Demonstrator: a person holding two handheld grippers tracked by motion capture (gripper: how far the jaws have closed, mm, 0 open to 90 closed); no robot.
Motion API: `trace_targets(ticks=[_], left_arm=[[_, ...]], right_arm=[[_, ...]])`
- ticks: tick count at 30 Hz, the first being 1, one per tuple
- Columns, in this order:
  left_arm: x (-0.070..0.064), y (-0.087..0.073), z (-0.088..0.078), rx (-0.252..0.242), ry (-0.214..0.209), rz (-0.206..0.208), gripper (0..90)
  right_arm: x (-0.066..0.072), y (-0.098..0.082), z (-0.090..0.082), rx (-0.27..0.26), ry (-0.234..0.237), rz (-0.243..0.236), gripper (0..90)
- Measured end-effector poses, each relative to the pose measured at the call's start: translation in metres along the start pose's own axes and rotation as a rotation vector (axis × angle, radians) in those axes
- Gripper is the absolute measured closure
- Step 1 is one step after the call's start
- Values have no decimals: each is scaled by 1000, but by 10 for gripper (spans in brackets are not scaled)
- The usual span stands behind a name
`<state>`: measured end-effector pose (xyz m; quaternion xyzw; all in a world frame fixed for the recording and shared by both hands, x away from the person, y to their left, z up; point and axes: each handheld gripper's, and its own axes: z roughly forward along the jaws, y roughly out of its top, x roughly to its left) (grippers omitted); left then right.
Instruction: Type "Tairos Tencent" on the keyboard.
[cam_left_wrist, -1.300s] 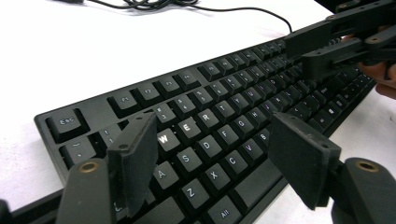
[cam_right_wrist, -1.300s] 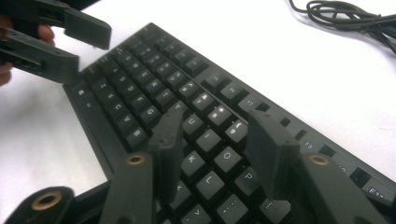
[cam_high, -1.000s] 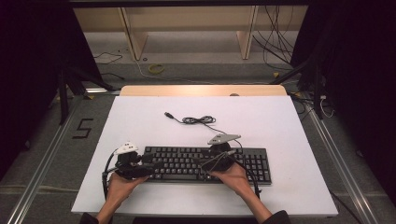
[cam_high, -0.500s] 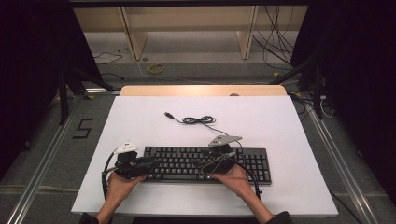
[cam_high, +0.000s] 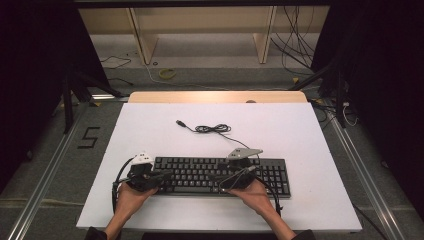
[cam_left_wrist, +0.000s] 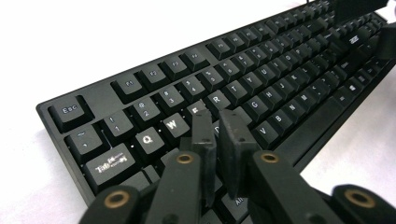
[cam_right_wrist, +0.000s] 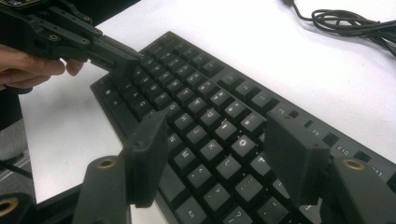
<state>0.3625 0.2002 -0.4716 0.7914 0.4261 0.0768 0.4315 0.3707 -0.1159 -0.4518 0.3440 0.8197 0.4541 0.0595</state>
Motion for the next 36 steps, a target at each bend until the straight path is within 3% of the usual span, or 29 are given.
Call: trace_targets(ticks=[14, 36], left_arm=[[2, 2, 6, 53, 8, 3, 891], [2, 0, 17, 67, 25, 3, 894]], right_arm=[[2, -5, -5, -17, -5, 6, 369], [2, -9, -10, -20, -8, 3, 369]])
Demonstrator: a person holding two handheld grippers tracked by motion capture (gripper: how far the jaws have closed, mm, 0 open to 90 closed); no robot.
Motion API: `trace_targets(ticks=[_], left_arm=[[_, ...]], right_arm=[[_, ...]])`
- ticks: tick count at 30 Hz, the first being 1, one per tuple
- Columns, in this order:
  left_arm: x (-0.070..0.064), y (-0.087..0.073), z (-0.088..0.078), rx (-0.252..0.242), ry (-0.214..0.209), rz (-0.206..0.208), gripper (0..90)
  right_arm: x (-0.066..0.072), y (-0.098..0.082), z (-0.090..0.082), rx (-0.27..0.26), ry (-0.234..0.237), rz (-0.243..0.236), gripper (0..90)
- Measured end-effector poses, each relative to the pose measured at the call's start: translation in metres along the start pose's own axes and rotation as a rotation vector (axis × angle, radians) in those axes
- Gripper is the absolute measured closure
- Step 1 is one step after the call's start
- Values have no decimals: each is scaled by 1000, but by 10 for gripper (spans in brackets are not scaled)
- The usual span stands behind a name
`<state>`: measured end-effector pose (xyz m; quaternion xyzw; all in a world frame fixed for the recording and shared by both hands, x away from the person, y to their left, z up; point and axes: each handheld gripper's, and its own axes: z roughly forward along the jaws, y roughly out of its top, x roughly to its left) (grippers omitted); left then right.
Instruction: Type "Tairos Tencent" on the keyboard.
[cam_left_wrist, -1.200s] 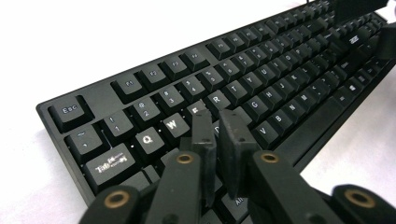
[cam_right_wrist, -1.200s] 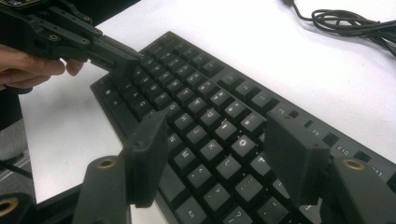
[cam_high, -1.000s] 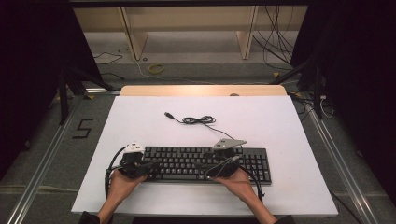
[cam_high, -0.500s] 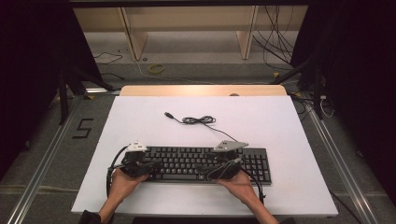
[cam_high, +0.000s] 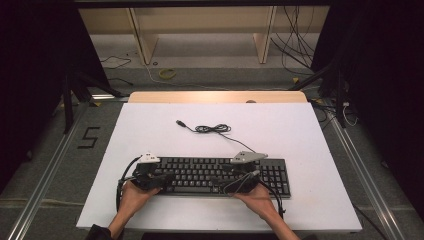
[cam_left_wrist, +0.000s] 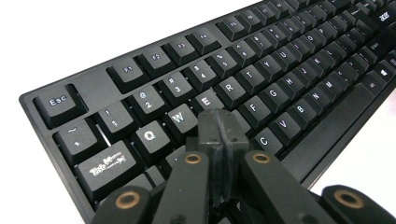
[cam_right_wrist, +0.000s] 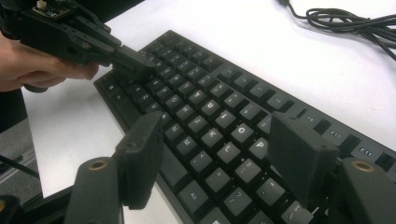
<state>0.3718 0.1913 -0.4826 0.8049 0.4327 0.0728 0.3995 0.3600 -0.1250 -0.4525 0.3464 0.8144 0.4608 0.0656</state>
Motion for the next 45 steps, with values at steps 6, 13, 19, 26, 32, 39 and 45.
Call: trace_targets(ticks=[6, 13, 19, 26, 32, 39, 45], left_arm=[[1, 0, 0, -2, -5, 3, 893], [0, 0, -5, -30, -25, 2, 817], [1, 1, -12, -81, -56, -25, 692], [2, -1, -20, -148, -57, -42, 489], [1, -2, -23, -194, -45, -35, 404], [0, -4, -27, -209, -57, -47, 334], [2, -5, -31, -220, -69, -75, 315]], right_arm=[[0, 0, 0, 3, -1, -2, 370], [0, 0, 1, 0, -3, -3, 370], [0, -1, 1, -6, -4, -1, 370], [1, -1, 4, 4, 0, -9, 371], [1, -1, 5, 4, 1, -7, 371], [3, 1, 5, -6, 5, -11, 372], [4, 4, 6, -15, 13, -13, 373]])
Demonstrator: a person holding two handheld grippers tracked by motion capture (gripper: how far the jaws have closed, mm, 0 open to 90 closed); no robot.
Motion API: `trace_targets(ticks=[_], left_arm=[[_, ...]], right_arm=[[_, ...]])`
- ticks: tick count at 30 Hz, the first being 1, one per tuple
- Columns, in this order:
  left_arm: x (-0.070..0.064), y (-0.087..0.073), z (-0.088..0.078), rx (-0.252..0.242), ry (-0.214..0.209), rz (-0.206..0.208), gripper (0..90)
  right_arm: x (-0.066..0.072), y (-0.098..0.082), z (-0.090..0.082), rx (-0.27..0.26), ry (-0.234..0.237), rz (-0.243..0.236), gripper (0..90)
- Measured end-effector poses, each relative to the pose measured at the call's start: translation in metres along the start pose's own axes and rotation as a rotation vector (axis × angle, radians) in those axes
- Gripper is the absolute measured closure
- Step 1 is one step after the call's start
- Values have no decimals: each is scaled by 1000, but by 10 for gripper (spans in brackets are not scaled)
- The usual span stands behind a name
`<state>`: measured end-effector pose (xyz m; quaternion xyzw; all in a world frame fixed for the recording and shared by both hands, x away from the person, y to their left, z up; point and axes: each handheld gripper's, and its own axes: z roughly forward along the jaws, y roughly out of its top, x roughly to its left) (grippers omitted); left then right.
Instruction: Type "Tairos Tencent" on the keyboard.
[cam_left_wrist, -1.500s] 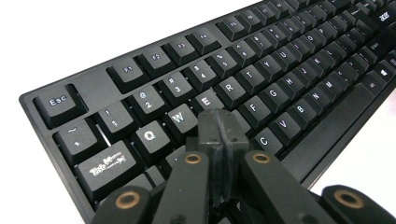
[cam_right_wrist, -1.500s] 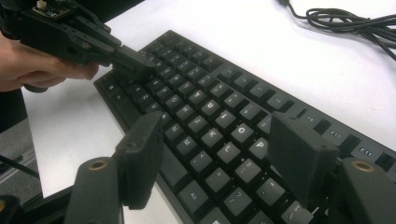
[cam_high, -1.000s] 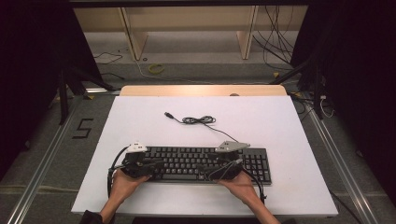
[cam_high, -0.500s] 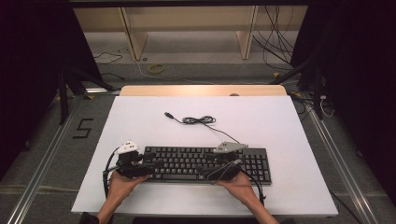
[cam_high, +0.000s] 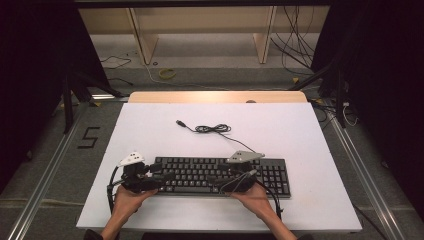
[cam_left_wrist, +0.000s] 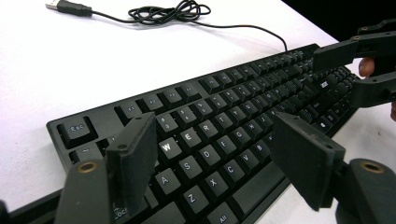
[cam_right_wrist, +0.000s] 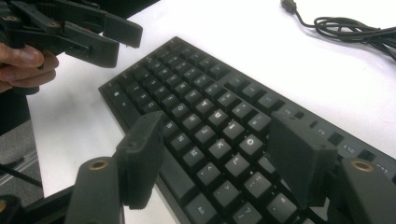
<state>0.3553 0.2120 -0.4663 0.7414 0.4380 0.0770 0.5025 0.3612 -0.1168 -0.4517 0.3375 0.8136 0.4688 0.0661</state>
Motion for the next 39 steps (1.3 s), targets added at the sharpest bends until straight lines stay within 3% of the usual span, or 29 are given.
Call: trace_targets(ticks=[21, 32, 39], left_arm=[[-4, -3, -10, -45, -4, 5, 286], [-6, -6, -15, -49, 2, 10, 271], [-8, -8, -18, -59, 8, 21, 269]], right_arm=[[14, 12, 15, -6, 53, -29, 417], [23, 14, 20, 6, 71, -73, 520], [27, 14, 24, 20, 62, -84, 655]])
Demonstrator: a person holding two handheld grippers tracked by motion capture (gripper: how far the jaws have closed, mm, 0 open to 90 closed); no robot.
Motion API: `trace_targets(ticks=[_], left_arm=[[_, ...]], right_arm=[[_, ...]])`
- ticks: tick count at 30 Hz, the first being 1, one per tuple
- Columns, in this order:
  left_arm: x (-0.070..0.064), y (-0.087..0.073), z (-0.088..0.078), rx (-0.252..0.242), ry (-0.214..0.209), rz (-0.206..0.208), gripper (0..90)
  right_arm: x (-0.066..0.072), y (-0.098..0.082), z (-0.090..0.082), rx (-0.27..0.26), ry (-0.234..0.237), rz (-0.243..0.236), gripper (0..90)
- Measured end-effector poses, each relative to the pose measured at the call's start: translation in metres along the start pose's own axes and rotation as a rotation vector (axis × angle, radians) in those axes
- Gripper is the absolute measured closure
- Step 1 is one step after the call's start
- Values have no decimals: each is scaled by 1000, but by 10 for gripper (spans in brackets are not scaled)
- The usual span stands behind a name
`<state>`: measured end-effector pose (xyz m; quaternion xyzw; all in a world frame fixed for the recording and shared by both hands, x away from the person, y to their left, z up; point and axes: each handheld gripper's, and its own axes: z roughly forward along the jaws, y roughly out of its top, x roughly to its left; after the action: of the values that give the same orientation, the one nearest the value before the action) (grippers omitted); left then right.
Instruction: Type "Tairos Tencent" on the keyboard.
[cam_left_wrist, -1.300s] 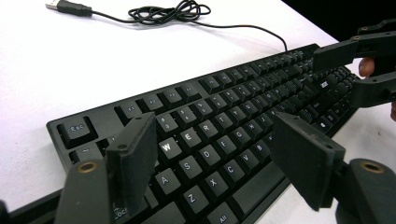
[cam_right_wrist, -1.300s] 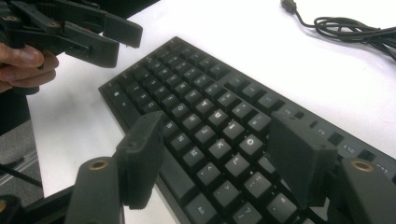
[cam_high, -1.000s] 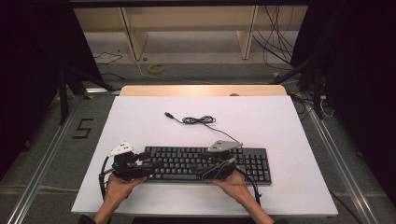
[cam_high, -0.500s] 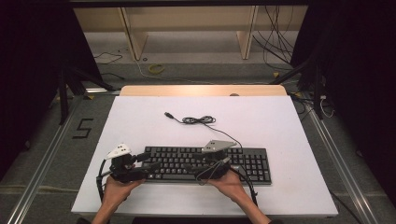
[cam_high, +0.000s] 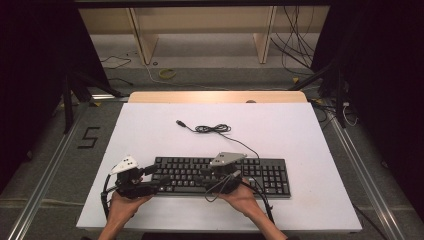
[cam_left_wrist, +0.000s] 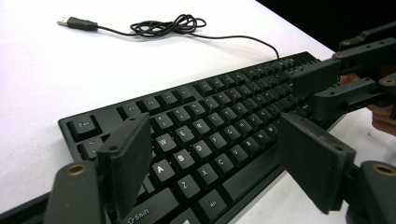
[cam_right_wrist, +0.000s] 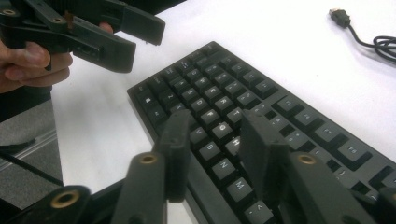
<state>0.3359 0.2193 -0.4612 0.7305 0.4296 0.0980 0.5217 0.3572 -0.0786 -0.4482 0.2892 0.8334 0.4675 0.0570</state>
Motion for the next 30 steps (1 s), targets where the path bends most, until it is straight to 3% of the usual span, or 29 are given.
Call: trace_targets(ticks=[13, 30], left_arm=[[2, -3, -5, -7, 0, -16, 269], [3, -5, -11, -5, 5, -22, 269]], right_arm=[[9, -6, 15, 65, 29, -18, 884], [15, -17, 34, 145, 4, -45, 900]])
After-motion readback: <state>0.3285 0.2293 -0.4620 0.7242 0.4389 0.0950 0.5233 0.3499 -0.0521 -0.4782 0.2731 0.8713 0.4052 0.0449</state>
